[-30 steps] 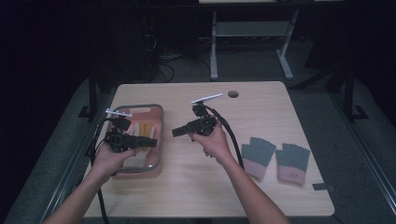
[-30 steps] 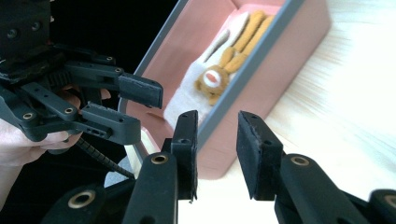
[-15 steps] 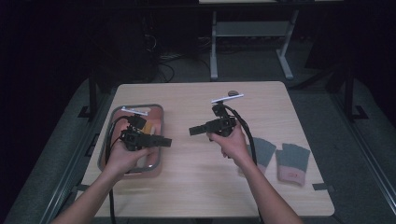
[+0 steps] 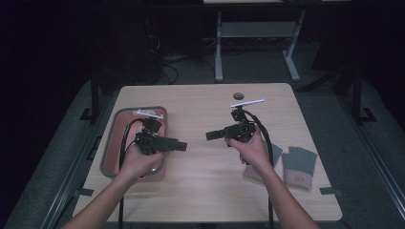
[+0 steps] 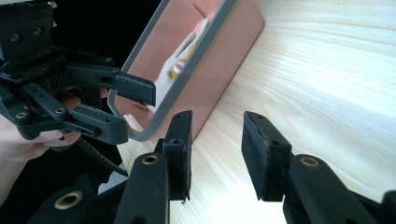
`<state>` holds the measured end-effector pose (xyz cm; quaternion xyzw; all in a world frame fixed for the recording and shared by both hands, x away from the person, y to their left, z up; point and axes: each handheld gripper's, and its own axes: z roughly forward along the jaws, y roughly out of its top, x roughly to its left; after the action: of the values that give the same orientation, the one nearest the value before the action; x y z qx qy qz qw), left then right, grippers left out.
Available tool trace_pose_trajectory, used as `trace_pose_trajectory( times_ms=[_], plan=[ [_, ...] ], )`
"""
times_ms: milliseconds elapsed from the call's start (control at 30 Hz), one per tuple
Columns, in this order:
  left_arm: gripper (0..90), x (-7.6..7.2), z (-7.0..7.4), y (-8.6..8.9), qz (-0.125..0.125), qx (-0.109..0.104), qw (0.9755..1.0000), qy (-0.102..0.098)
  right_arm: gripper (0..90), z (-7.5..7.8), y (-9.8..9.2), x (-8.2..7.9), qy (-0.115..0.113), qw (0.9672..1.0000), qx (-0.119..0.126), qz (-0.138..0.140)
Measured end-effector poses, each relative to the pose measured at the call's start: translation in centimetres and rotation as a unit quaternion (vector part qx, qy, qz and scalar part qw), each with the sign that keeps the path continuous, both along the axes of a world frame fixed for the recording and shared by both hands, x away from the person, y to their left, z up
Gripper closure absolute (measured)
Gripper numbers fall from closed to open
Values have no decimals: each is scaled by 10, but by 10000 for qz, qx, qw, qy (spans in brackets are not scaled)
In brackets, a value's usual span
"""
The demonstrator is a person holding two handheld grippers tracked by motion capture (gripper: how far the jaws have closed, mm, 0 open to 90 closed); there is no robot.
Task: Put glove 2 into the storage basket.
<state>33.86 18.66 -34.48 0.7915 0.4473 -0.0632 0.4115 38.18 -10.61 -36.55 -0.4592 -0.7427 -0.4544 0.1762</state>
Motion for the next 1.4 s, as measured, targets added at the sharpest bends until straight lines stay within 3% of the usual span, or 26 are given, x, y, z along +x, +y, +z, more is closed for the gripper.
trace_pose_trajectory(
  times_ms=[200, 800, 1400],
  plan=[
    [394, 0, 1, -11, -66, -4, 10000, -55, 608, -2, -18, -5, -7, 9999, -70, -84],
    [345, -7, -3, -54, -393, -296, 9987, -102, 573, -9, -65, -24, -46, 9994, -120, -330],
    [311, -14, -15, -95, -687, -422, 9966, -193, 567, -26, -115, -45, -30, 9960, -515, -735]
  ],
)
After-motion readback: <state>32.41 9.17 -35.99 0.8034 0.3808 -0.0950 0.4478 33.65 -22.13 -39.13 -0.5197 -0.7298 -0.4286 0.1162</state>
